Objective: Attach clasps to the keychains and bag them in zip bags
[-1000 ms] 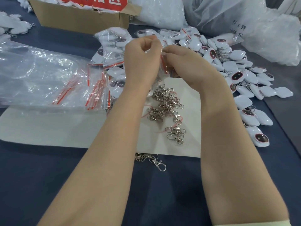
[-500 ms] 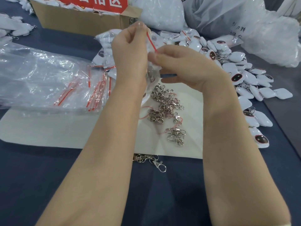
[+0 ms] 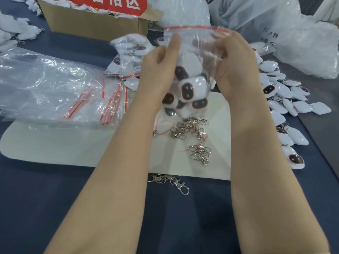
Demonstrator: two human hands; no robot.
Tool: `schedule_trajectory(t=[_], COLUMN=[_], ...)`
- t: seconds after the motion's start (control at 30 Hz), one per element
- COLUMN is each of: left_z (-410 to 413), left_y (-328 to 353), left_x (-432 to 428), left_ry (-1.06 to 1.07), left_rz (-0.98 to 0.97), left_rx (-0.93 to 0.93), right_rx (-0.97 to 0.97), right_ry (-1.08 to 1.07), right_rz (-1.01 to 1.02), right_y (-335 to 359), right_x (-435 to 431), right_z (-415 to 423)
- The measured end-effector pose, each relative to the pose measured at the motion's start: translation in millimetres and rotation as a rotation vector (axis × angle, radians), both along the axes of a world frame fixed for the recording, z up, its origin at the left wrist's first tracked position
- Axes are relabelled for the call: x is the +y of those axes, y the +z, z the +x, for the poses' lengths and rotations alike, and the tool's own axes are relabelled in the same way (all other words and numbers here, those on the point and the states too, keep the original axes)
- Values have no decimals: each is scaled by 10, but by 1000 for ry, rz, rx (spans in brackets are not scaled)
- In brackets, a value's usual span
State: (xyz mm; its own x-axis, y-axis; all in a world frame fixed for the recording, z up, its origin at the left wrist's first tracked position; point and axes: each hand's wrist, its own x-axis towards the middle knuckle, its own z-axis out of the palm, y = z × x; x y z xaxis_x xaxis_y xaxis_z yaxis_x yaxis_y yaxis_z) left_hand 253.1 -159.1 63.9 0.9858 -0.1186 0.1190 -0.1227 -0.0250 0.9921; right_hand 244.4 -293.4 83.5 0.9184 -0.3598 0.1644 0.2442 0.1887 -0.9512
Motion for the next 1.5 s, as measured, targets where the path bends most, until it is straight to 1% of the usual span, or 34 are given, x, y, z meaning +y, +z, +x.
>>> schedule_trajectory(t=[0.1,0.17,0.3,0.37,0.43,0.5,0.67,0.77,0.9,1.0,1.13,1.17,1.23,1.37,1.43,1.5], left_z=[22,62,108,111,114,117,104,103,124,126,154,161,173,216,242,254], left_y=[-43,-82,-122,-120,-107,-87,-75,-93,-123,-138,-172,-180,-198,-264,-309,-376], left_x=[-50,-50,-42,-46,-47,-40,-51,-87,-100,-105,-121,-126,-135,-133,-122,-115], left_ry=[22,49,50,66,72,84,92,86,110,135,169,179,204,257,217,154], left_rz=[-85,-153,-315,-391,-479,-534,-505,-486,-498,-571,-531,-518,-516,-503,-484,-402], left_rx=[-8,24,37,58,84,79,17,4,34,85,111,107,107,189,247,293], right_rx=[86,82,90,92,86,76,115,142,128,169,198,210,240,278,324,365], right_ry=[-65,-60,0,-13,-37,-13,81,51,49,34,-13,-19,-38,-126,-140,-112], right_rz=[-22,-5,-116,-143,-121,-43,115,214,333,385,403,387,292,86,-9,-59], right_y=[-26,-45,-79,-107,-130,-140,-201,-238,-238,-235,-256,-262,-281,-348,-402,-468], right_x=[13,5,-7,9,17,7,-11,51,89,97,86,82,75,42,29,12], right_z=[-15,-6,-5,13,44,64,81,93,106,119,152,157,172,226,235,226])
